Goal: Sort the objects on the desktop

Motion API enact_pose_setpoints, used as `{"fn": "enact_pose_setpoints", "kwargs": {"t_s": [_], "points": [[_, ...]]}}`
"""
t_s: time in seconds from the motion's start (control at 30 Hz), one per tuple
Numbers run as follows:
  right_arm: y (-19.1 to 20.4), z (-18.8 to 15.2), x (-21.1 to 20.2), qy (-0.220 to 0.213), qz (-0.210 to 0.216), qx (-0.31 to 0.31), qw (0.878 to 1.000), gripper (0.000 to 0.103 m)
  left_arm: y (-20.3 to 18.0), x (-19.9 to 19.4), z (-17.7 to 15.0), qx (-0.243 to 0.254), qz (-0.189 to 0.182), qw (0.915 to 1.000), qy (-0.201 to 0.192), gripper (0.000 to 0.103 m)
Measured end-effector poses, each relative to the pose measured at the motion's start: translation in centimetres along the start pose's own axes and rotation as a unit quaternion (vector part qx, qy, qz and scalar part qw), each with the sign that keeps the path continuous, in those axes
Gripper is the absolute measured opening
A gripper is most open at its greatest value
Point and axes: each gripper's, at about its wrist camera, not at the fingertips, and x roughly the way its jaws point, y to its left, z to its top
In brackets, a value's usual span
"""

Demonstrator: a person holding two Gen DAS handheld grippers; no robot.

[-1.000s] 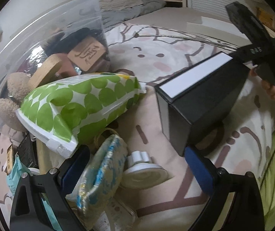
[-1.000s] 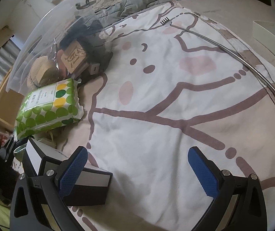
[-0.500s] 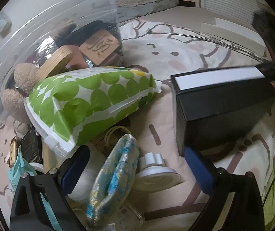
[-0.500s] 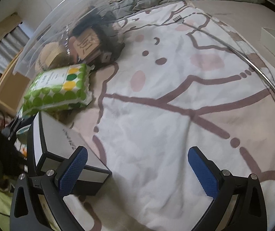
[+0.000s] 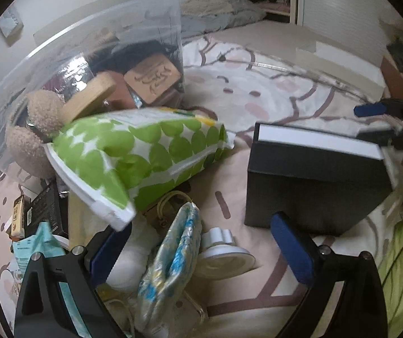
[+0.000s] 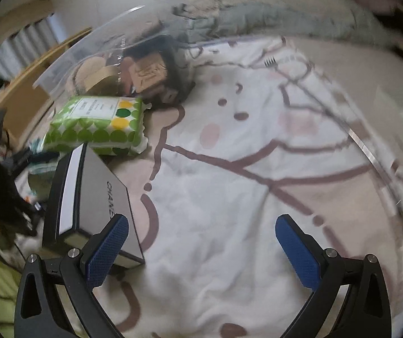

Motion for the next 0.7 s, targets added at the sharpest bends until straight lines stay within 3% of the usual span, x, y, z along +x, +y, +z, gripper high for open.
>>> {"fn": "enact_pose_setpoints", "kwargs": {"t_s": [0.13,0.3,0.57,0.7], "points": [[1.6,-0.8,0.1,0.014,0.008,-0.061,0.998,0.103,0.6,-1.7,0.7,-0.017,-0.005,0.9995,-0.025,0.1],[4.0,-1.8,0.7,0.042,0.034,-0.127,0.99,0.103,1.2,-2.3,1.4,-0.06,-0.041,0.9969,-0.029,0.1],[5.4,-3.4,3.7,0.107,0.059,-0.152,0.981,0.103,0.6,-1.5,2.4,-0.084,-0.064,0.9941,-0.028,0.1],[5.8,-4.5,5.4,0.127,0.047,-0.167,0.977,0.103,0.1,-1.3,2.6,-0.08,-0.064,0.9943,-0.029,0.1]]}}
